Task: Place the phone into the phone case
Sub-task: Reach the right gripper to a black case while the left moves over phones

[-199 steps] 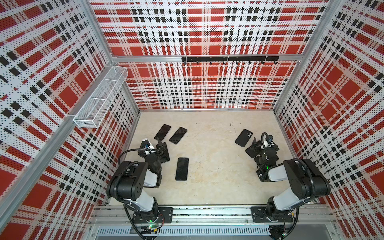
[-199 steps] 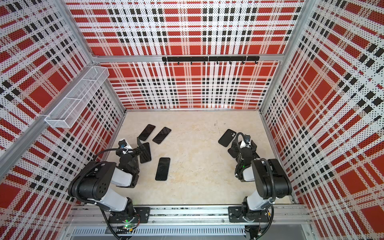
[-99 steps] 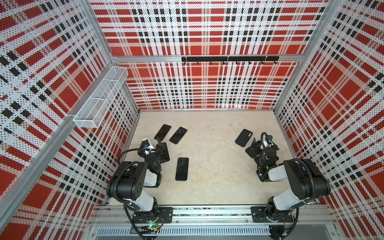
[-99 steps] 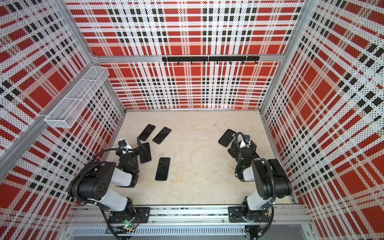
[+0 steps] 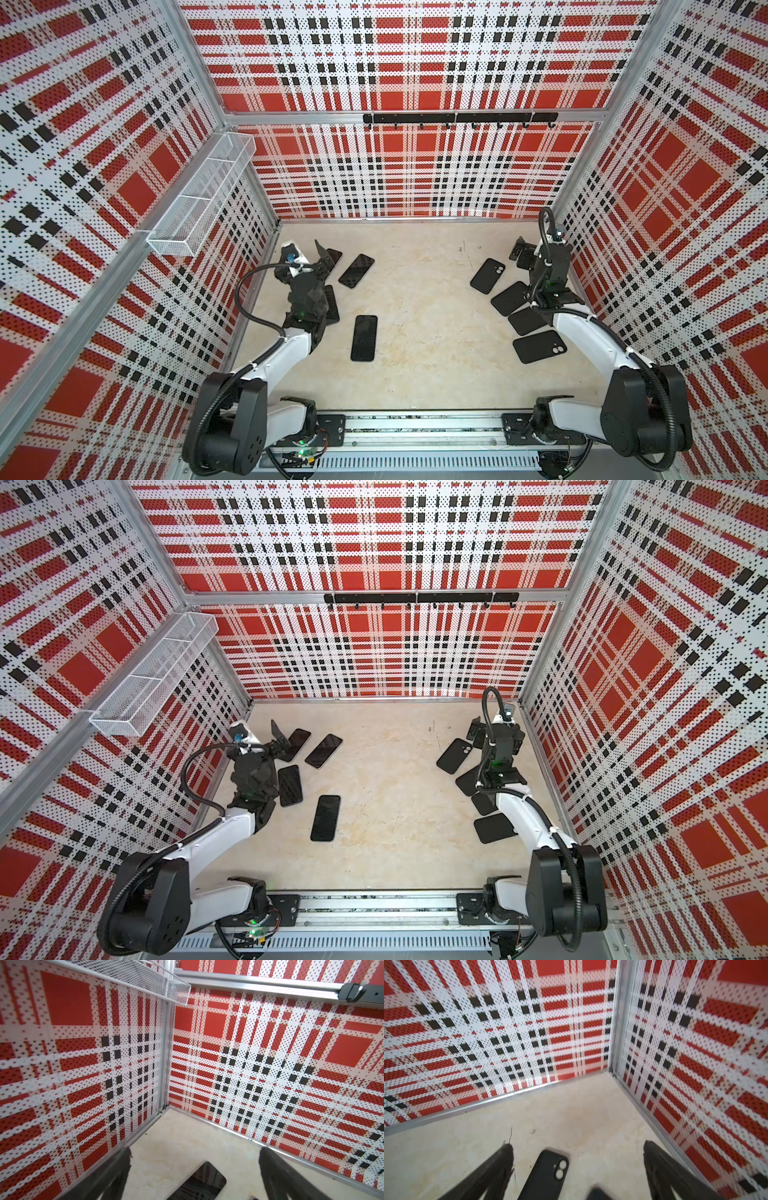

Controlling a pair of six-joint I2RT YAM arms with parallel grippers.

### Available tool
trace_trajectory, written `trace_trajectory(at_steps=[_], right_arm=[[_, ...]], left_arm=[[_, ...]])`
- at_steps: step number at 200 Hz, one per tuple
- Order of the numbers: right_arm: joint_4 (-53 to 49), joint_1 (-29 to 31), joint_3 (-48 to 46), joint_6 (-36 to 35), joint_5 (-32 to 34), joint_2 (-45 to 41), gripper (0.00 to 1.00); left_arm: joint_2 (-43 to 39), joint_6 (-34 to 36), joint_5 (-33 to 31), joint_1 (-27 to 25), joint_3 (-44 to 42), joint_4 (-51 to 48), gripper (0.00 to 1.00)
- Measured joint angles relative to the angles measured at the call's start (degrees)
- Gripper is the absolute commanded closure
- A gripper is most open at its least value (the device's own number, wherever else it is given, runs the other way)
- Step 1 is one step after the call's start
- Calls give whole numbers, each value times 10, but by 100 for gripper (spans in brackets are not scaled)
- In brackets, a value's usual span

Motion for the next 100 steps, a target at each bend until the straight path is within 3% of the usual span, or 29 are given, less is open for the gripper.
trace_trajectory(at_steps=[44, 75, 100], right_arm=[[-231, 30, 93, 68, -8, 44, 6], [-325, 87, 149, 95, -41, 123, 27], [-368, 101, 186, 114, -73, 192, 33]], left_arm=[[48, -4, 5, -40, 244, -295, 2], [116, 10, 35, -76, 345, -437, 2], [183, 26, 82, -85, 385, -519, 2]])
